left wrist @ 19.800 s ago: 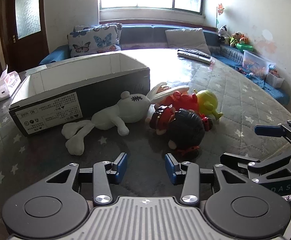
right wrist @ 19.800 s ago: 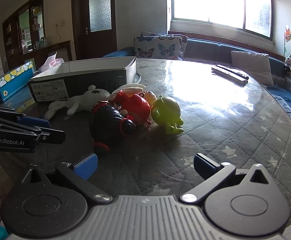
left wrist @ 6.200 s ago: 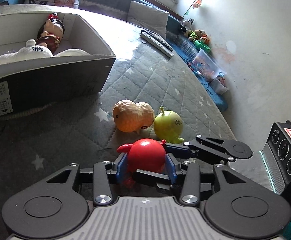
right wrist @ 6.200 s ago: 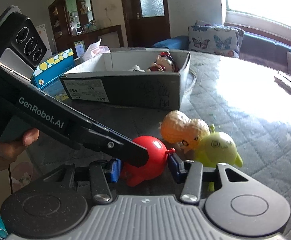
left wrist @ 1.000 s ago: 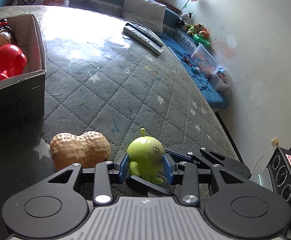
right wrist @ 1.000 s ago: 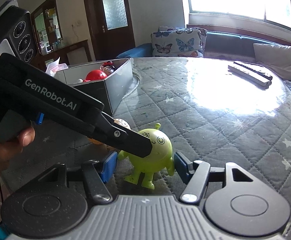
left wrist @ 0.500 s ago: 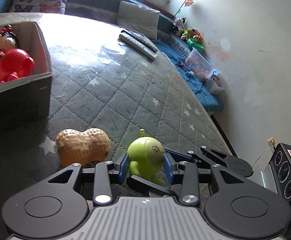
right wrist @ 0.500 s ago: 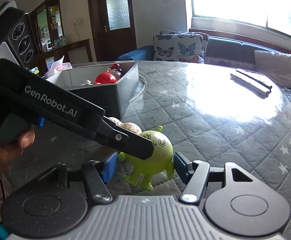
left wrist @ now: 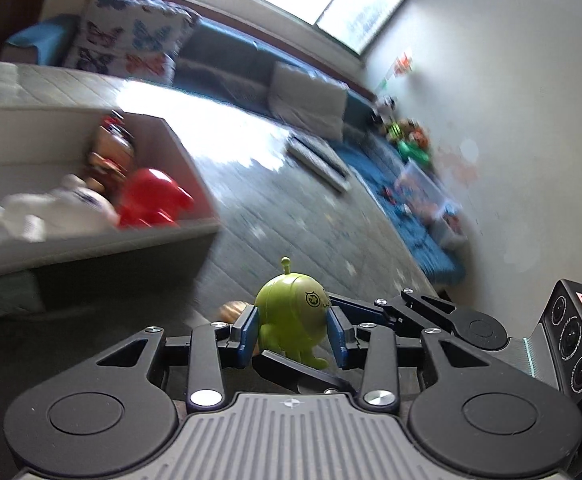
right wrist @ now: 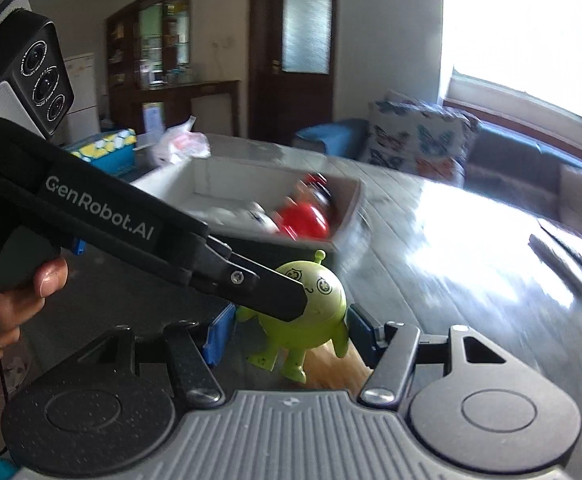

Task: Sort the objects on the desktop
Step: 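Lift the green alien toy with the left tool toward the box, then carry the green alien over the box and lower it inside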

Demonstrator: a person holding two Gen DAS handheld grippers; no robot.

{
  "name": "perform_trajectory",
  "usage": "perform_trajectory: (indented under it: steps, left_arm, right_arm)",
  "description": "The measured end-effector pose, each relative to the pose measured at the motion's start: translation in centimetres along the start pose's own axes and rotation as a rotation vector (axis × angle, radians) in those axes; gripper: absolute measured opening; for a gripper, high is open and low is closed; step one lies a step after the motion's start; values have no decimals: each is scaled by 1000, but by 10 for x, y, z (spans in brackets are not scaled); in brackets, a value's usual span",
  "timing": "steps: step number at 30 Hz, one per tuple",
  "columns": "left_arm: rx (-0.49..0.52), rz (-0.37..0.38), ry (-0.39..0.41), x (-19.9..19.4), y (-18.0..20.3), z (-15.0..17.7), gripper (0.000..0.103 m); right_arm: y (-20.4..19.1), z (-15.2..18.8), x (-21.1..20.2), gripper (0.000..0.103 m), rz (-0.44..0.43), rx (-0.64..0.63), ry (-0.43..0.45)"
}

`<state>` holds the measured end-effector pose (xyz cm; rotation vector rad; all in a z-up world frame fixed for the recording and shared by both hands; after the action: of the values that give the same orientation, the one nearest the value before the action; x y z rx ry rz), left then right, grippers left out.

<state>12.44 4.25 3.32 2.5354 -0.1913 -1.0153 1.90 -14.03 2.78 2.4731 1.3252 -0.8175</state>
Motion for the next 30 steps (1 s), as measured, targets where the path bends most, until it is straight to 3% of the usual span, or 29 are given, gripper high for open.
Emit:
perform_trajectory:
  steps: [13,22,30]
  left_arm:
    - [-117,-135,128,-42,-96,-58,40]
    - [-188,-211,75,-28,-160,-79,40]
    - [-197,-253,8,-11,-179,-78,38]
  right_arm:
    - [-49,-89,91,62,-154,-138,28]
    - [-54,-110,160,62,-256,-93,-46]
    - [-53,-101,189,63,-284,-77,-128]
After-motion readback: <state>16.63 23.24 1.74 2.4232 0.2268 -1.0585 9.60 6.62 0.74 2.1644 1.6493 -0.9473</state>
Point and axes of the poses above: each gripper's, at about its wrist camera, not at the fingertips, and x roughly the way its jaws point, y to its right, z to its underside, the point moved 3 cm from there along x, roughly the way its jaws point, and after that the axes turned 9 degrees about -z, right-handed, at the moved point
